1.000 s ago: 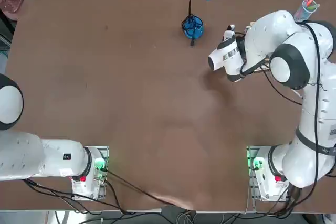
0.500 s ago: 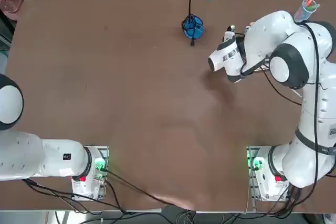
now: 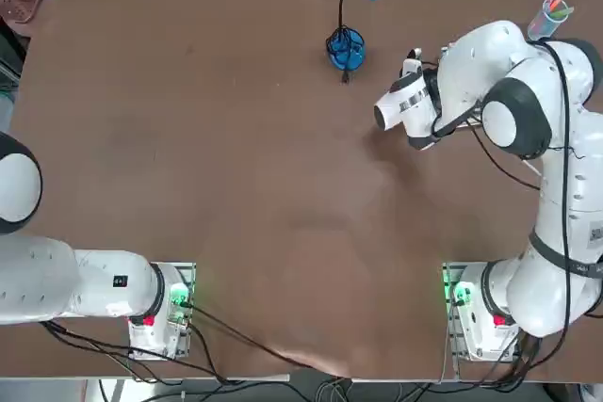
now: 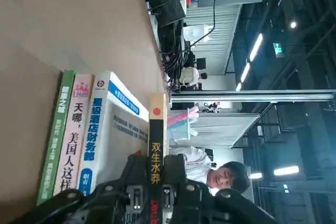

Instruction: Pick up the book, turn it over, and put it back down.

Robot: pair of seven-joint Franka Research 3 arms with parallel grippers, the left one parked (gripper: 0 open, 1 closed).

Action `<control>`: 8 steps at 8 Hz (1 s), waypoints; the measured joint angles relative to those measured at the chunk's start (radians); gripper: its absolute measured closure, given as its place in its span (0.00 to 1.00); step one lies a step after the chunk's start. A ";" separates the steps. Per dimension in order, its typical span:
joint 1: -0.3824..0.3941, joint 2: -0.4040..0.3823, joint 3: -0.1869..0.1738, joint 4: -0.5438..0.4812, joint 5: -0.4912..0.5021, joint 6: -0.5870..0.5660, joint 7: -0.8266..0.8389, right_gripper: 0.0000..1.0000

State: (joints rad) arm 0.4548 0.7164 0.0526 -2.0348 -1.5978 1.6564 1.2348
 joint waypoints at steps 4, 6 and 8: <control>-0.007 0.000 0.000 0.000 -0.008 0.000 0.007 0.89; -0.008 0.000 0.000 0.000 -0.008 0.000 0.008 0.89; -0.009 0.002 0.000 0.000 -0.009 0.000 0.013 0.87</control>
State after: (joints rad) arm 0.4462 0.7185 0.0525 -2.0347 -1.6065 1.6563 1.2474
